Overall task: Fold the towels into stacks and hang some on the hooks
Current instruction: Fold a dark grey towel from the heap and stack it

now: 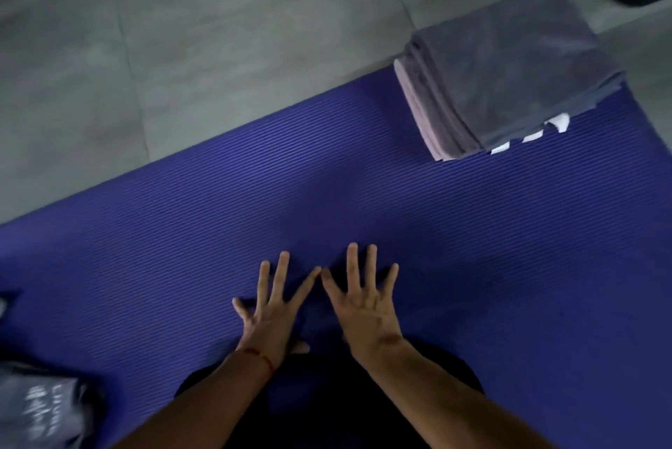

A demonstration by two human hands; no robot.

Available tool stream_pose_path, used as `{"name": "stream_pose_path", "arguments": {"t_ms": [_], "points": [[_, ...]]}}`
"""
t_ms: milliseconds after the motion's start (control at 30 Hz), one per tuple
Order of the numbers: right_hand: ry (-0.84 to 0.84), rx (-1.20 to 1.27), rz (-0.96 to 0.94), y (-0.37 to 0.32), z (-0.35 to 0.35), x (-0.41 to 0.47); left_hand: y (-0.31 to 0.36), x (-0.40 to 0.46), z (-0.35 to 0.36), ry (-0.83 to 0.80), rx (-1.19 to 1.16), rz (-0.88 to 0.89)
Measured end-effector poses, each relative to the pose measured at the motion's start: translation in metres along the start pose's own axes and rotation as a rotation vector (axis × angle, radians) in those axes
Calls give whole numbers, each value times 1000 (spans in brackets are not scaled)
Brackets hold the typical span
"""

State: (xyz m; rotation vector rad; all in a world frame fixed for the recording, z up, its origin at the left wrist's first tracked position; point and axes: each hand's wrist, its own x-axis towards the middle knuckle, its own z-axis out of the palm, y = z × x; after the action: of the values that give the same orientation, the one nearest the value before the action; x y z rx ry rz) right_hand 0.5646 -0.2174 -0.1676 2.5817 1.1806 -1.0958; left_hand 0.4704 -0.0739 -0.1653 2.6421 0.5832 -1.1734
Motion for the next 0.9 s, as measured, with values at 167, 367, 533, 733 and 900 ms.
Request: {"name": "stream_pose_path", "arguments": {"t_ms": [167, 367, 533, 733, 900], "points": [[-33, -59, 46, -4, 4, 8, -7, 3, 5, 16, -75, 32], [-14, -110, 121, -17, 1, 14, -7, 9, 5, 18, -166, 33], [-17, -161, 121, -16, 4, 16, -3, 12, 3, -9, -142, 19], [-55, -154, 133, -14, -2, 15, -7, 10, 8, 26, -165, 70], [-15, -334, 211, -55, 5, -1, -24, 5, 25, 151, -142, 123]]}}
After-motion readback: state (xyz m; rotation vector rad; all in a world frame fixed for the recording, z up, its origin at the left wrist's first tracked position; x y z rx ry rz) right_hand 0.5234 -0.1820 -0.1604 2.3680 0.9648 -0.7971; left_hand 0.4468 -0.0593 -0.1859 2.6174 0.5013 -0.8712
